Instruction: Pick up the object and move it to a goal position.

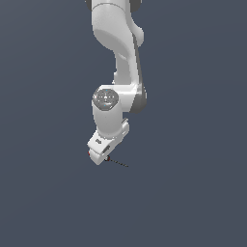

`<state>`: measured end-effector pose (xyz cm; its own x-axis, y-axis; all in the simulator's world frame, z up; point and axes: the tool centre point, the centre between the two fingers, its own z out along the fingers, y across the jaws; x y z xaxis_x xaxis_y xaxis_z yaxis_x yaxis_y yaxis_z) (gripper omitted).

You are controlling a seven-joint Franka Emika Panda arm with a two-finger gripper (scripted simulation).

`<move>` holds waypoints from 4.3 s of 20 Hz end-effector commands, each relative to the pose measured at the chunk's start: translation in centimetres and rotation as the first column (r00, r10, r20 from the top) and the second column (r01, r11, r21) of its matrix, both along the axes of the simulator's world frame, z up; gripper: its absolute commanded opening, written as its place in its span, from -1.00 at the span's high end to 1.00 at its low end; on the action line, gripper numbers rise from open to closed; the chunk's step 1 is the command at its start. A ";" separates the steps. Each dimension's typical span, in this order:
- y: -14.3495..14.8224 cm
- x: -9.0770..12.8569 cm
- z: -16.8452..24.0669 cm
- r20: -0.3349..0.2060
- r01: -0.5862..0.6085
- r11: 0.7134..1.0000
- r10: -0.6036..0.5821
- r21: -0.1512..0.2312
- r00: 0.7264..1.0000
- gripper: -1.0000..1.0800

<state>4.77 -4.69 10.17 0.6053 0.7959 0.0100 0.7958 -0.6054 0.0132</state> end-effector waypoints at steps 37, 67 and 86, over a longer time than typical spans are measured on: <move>-2.9 0.4 -8.6 -0.017 -0.311 0.951 0.311 0.000 0.950 -0.92; 0.5 -1.3 -3.1 -0.017 -0.311 0.951 0.311 -0.001 0.950 1.00; 12.0 -7.0 15.7 -0.019 -0.312 0.950 0.312 -0.004 0.950 1.00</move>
<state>-1.72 6.36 24.20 0.3265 0.9452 -0.0041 0.9452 -0.3265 0.0002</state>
